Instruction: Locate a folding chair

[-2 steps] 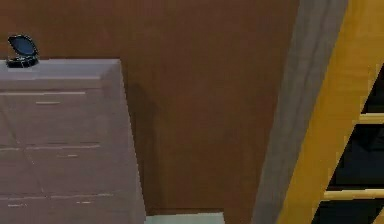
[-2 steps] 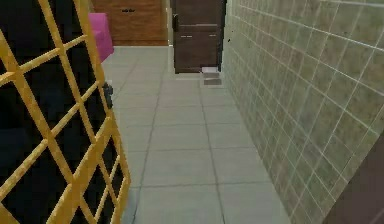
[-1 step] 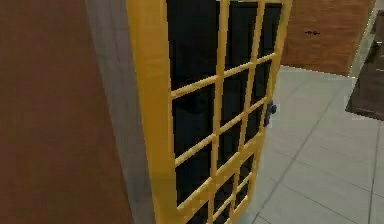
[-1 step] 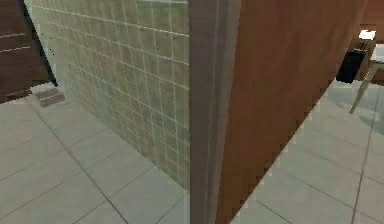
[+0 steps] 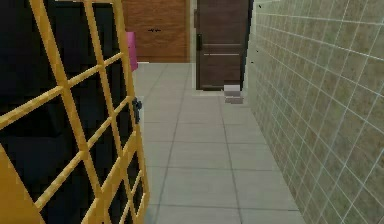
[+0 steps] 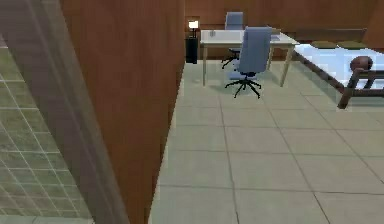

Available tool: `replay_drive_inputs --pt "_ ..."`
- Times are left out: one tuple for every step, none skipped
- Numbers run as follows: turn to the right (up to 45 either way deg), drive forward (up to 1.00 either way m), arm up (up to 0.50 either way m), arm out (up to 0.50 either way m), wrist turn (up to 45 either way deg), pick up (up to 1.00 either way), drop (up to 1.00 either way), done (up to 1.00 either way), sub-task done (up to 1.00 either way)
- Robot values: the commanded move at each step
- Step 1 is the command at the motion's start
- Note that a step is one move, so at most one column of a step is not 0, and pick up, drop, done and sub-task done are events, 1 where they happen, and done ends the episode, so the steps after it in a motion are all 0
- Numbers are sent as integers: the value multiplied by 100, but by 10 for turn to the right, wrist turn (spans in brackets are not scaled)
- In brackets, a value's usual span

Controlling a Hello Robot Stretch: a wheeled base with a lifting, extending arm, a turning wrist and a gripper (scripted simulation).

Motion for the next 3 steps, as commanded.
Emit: replay_drive_inputs --pt "0 100 0 0 0 0 0 0 0" --pt "90 0 0 0 0 0 0 0 0" --pt "0 30 0 0 0 0 0 0 0"
